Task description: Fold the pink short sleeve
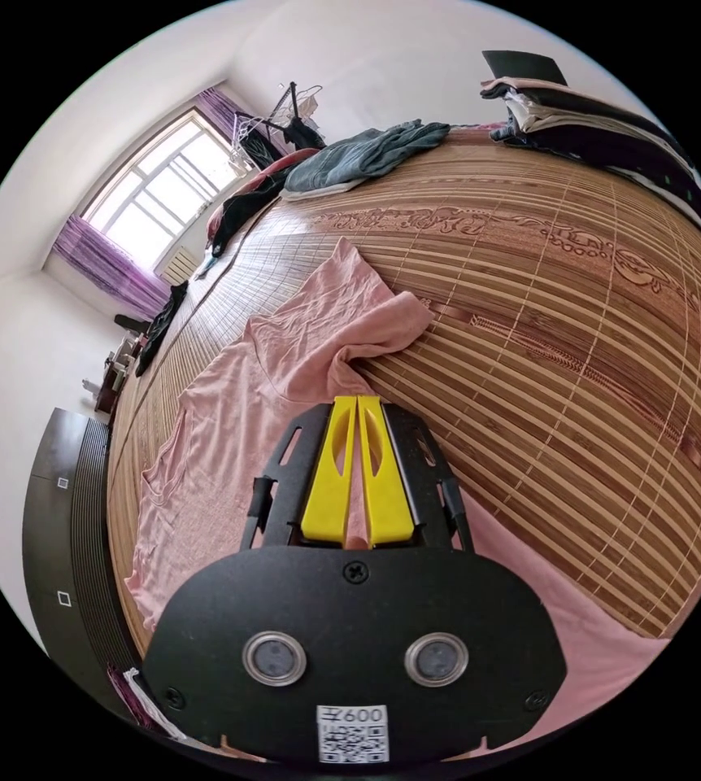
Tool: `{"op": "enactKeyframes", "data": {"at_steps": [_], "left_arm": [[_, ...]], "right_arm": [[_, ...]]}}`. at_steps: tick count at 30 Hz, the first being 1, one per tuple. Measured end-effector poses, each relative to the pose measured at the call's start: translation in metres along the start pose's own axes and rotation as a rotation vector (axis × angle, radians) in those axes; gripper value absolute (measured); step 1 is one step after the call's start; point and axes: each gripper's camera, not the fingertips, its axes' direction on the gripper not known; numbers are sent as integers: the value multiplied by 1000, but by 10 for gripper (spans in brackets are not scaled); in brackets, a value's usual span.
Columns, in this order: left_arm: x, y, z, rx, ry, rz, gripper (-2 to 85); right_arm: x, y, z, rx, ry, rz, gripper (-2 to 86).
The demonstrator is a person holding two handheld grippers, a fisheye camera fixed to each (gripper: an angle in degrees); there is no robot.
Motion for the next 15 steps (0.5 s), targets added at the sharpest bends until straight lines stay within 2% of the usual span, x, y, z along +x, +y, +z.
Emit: {"op": "enactKeyframes", "data": {"at_steps": [1, 2, 5, 8, 12, 15], "left_arm": [[3, -5, -9, 1, 9, -2, 4], [8, -10, -18, 0, 11, -2, 3], [22, -24, -43, -1, -5, 7, 3], [34, -38, -70, 0, -19, 13, 4], [36, -55, -106, 5, 10, -5, 5], [33, -59, -158, 122, -20, -48, 7]], "right_arm": [[-6, 16, 15, -8, 50, -4, -8], [-12, 34, 14, 72, 111, 1, -9], [-18, 52, 18, 34, 185, 16, -8], [-7, 65, 39, -109, 194, -3, -8], [17, 80, 37, -128, 113, 12, -8], [25, 85, 32, -158, 126, -31, -9]]}}
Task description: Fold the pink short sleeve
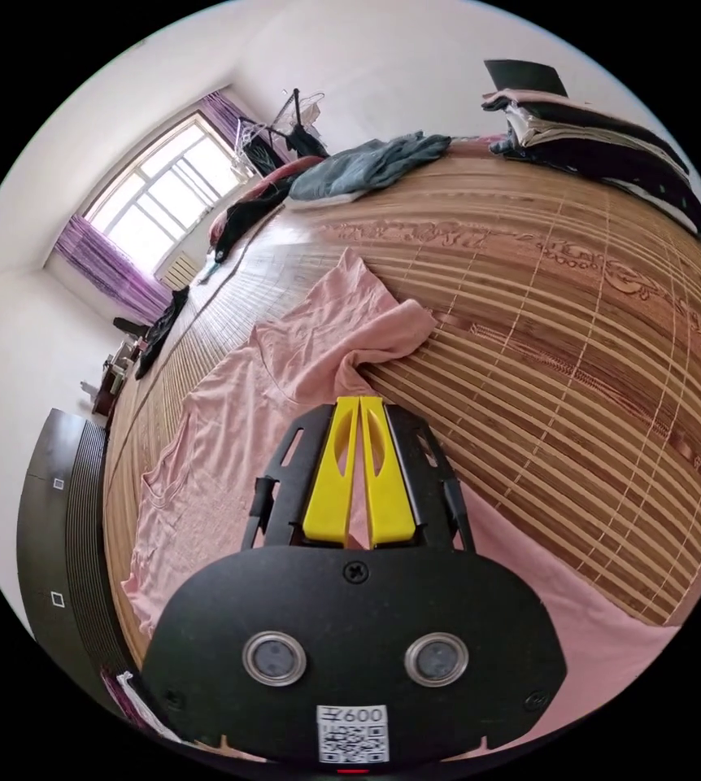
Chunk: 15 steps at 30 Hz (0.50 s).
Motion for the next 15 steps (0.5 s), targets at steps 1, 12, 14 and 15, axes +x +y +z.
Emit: {"op": "enactKeyframes", "data": {"at_steps": [1, 12, 14, 15], "left_arm": [[-5, 2, -31, 121, -53, -71, 8], [-75, 56, -278, 211, -53, -100, 8], [-106, 109, -324, 119, -73, -192, 8], [-115, 124, -335, 84, -65, -226, 8]], "right_arm": [[1, 5, 1, -5, 22, -16, -9], [11, 45, 22, 263, 87, -61, -9], [18, 55, 33, 383, 108, -48, -8], [21, 57, 37, 400, 105, -47, -8]]}}
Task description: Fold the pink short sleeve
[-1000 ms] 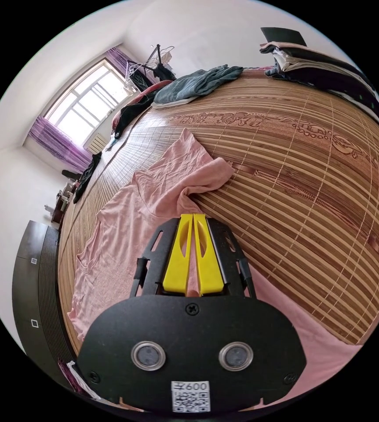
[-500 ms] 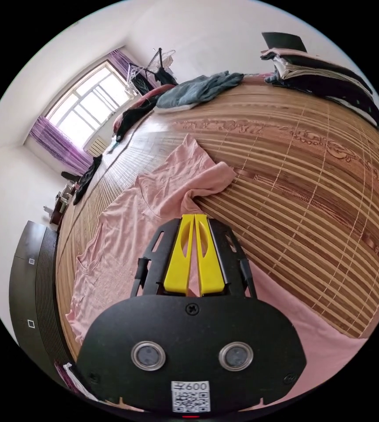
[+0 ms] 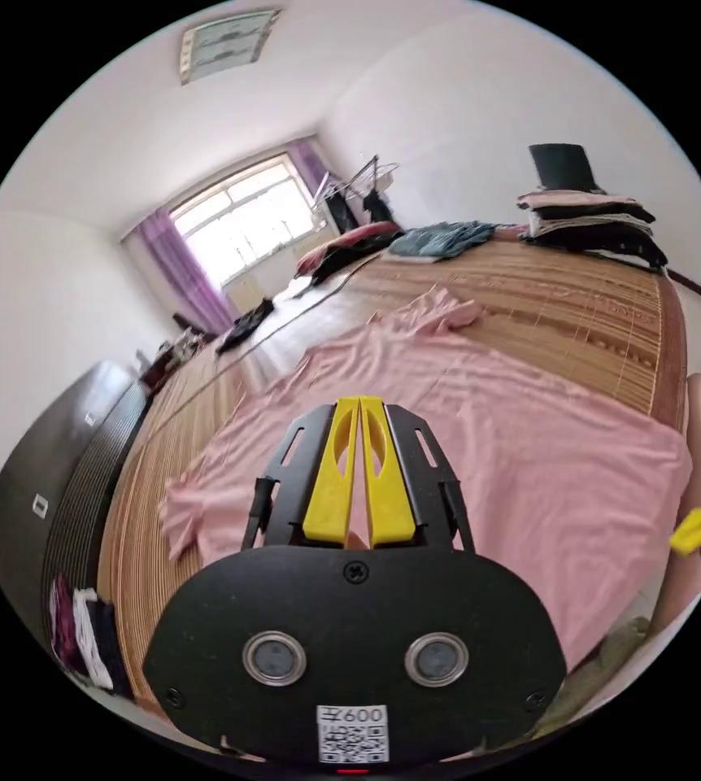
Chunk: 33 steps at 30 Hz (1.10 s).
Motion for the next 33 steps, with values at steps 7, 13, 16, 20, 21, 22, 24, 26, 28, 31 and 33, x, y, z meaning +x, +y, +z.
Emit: {"op": "enactKeyframes", "data": {"at_steps": [7, 13, 16, 20, 21, 22, 24, 26, 28, 31, 33], "left_arm": [[-101, 152, -166, -168, 84, -410, 9], [-105, 155, -243, -163, 63, -401, 8], [-131, 118, -274, -99, 81, -423, 8], [-202, 72, -309, 99, 30, -552, 6], [-216, 66, -310, 109, 23, -589, 5], [-244, 56, -310, 108, 13, -671, 4], [-283, 40, -309, 74, 0, -776, 4], [-326, 20, -309, 21, -48, -901, 4], [-351, 8, -310, -31, -92, -992, 4], [-380, -5, -301, -180, -93, -1047, 4], [-393, -7, -297, -271, -15, -1071, 4]], "right_arm": [[18, 59, 83, -214, -23, 19, -8], [37, 80, 112, -412, -14, 13, -8], [41, 75, 96, -310, -47, -26, -8], [43, 23, 107, -198, -85, -145, -5], [42, 12, 113, -188, -83, -163, -3], [40, -13, 127, -159, -77, -190, 1], [35, -50, 151, -99, -86, -214, 15], [24, -103, 193, -63, -189, -258, 55], [13, -145, 236, -91, -319, -280, 90], [-2, -210, 313, -81, -447, -272, 115], [-14, -253, 367, -98, -447, -277, 113]]}}
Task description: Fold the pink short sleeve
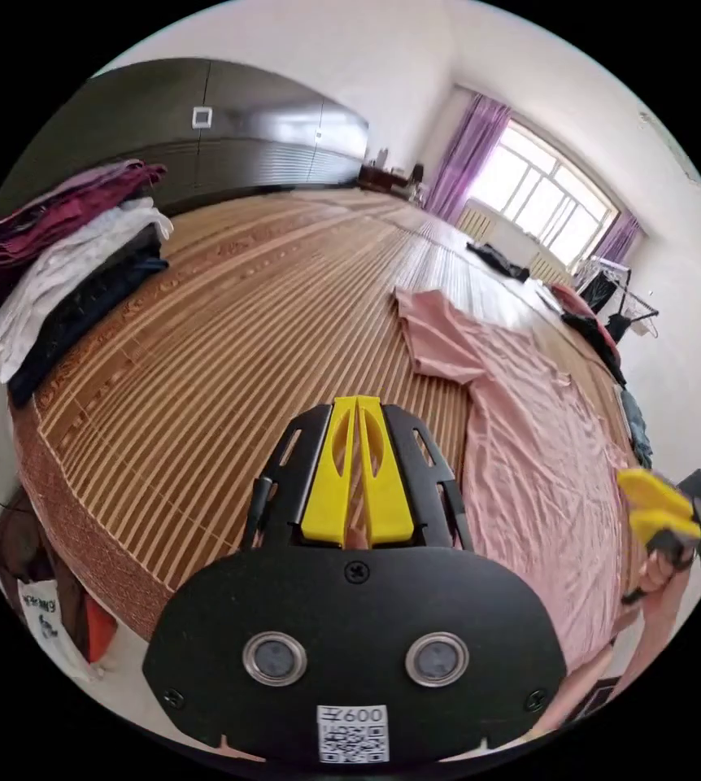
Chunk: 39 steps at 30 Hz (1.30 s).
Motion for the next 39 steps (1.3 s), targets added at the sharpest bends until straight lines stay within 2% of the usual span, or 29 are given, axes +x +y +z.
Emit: {"op": "enactKeyframes", "data": {"at_steps": [2, 4, 7, 8, 13, 17, 18, 20, 24, 27, 30, 32, 39], "left_arm": [[-11, -10, -12, -64, 123, -55, 4], [-19, -14, -27, -51, 221, -82, 4], [-32, -15, -45, -80, 337, -213, 4], [-27, -18, -54, -69, 402, -189, 4], [10, -23, -99, -43, 356, -121, 2], [52, -20, -129, -52, 390, -63, 2], [58, -19, -133, -53, 394, -61, 3], [76, -13, -146, -50, 392, -44, 3], [95, -3, -159, -81, 402, -63, 6], [110, 8, -176, -62, 407, -88, 14], [136, 19, -195, -38, 418, -25, 45], [159, 30, -209, -33, 389, 30, 103], [215, 64, -240, -7, 357, 165, 160]], "right_arm": [[30, -65, 72, -84, 9, 6, 123], [48, -108, 124, -121, 19, 17, 129], [79, -161, 196, -127, -13, 112, 132], [89, -176, 223, -136, -1, 146, 131], [121, -200, 299, -187, 195, 181, 126], [149, -188, 362, -370, 275, 168, 107], [146, -186, 362, -349, 298, 136, 102], [142, -178, 370, -374, 359, 46, 39], [147, -164, 350, -322, 380, -15, -4], [169, -153, 286, -191, 239, 50, -8], [197, -136, 208, -81, 174, 97, -8], [224, -117, 149, -13, 155, 127, -9], [299, -44, 64, 64, 121, 223, -9]]}}
